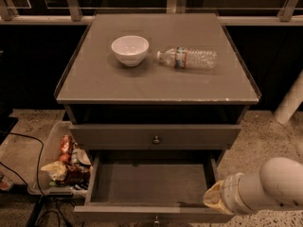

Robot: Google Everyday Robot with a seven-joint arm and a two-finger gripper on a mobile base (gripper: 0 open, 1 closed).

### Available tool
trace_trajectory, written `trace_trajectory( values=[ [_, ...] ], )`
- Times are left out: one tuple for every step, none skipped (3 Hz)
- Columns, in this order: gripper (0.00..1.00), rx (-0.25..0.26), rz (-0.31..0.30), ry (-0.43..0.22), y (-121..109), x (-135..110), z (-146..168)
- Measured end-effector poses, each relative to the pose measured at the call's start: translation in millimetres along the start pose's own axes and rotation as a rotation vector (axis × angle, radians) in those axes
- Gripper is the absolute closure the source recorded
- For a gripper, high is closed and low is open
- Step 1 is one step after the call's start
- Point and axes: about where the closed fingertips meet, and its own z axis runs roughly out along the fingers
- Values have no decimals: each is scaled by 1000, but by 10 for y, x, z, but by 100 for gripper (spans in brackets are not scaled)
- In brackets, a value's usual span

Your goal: Close middle drawer

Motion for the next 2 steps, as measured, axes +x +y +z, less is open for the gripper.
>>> trace_trajectory(
  values=[
    [100, -23, 21, -2, 121, 164, 507],
    [100, -40, 41, -19, 265, 302, 989]
  ],
)
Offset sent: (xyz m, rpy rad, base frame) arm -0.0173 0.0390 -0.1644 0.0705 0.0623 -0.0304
